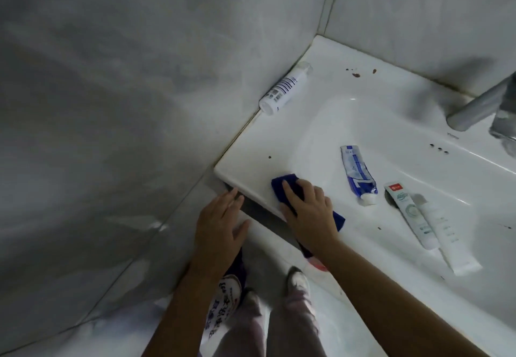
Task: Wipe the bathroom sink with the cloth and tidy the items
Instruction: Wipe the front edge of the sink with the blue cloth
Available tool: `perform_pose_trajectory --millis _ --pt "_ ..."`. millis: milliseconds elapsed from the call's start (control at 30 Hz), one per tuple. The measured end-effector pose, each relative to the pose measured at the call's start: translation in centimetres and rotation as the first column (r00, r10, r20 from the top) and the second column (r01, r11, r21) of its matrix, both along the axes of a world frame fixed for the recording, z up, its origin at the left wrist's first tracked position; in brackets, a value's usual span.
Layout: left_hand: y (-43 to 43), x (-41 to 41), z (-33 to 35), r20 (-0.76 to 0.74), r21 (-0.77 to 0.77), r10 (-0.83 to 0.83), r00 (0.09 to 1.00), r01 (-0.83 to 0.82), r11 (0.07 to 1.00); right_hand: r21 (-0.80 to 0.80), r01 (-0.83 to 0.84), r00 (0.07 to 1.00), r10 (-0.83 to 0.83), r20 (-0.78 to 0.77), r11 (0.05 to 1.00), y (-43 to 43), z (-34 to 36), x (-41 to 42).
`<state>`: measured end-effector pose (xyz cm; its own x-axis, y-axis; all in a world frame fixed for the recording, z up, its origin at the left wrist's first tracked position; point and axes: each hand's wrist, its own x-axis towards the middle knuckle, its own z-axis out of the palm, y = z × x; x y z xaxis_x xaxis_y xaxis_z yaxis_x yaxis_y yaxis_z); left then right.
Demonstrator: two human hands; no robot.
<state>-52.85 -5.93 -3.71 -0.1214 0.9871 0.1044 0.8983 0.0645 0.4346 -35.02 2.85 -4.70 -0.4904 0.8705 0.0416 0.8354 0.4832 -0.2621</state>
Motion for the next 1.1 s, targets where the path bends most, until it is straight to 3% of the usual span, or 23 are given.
perform_pose_trajectory --millis 133,300,400,567,700,867,1000,1100 --pt "-0.1 0.0 0.6 0.021 0.056 0.153 0.988 -0.154 0.987 -0.002 -0.207 0.978 0.207 0.007 0.978 3.8 -0.4 -7.4" --pt "-1.6 0.5 1.0 0.042 -0.004 0.327 0.944 -0.328 0.945 0.1 -0.345 0.936 0.35 -0.042 0.933 2.1 -0.9 -2.8" --pt "-2.1 1.0 0.9 0.044 -0.033 0.401 0.915 -0.4 0.916 0.106 -0.357 0.925 0.367 -0.099 0.928 2.7 -1.1 -2.7" --pt "-2.0 1.7 1.0 0.029 -0.009 0.458 0.888 -0.458 0.889 0.067 -0.375 0.922 0.38 -0.073 0.924 5.2 -0.6 -11.5" --pt "-1.8 2.2 0.3 0.045 -0.039 0.481 0.876 -0.479 0.877 0.122 -0.405 0.9 0.419 -0.121 0.906 4.7 -1.2 -7.3" --pt "0.4 2.9 -0.5 0.078 -0.004 0.44 0.895 -0.441 0.897 0.127 -0.307 0.924 0.327 -0.198 0.943 4.8 -1.6 -1.3" --pt "3.5 2.4 -1.0 -0.003 -0.02 0.331 0.944 -0.331 0.944 0.061 -0.138 0.96 0.149 -0.238 0.989 10.7 -1.3 -5.6" --pt "5.3 1.7 -2.0 -0.023 -0.075 0.277 0.961 -0.278 0.958 0.052 -0.148 0.964 0.156 -0.216 0.988 11.7 -1.3 -7.7"
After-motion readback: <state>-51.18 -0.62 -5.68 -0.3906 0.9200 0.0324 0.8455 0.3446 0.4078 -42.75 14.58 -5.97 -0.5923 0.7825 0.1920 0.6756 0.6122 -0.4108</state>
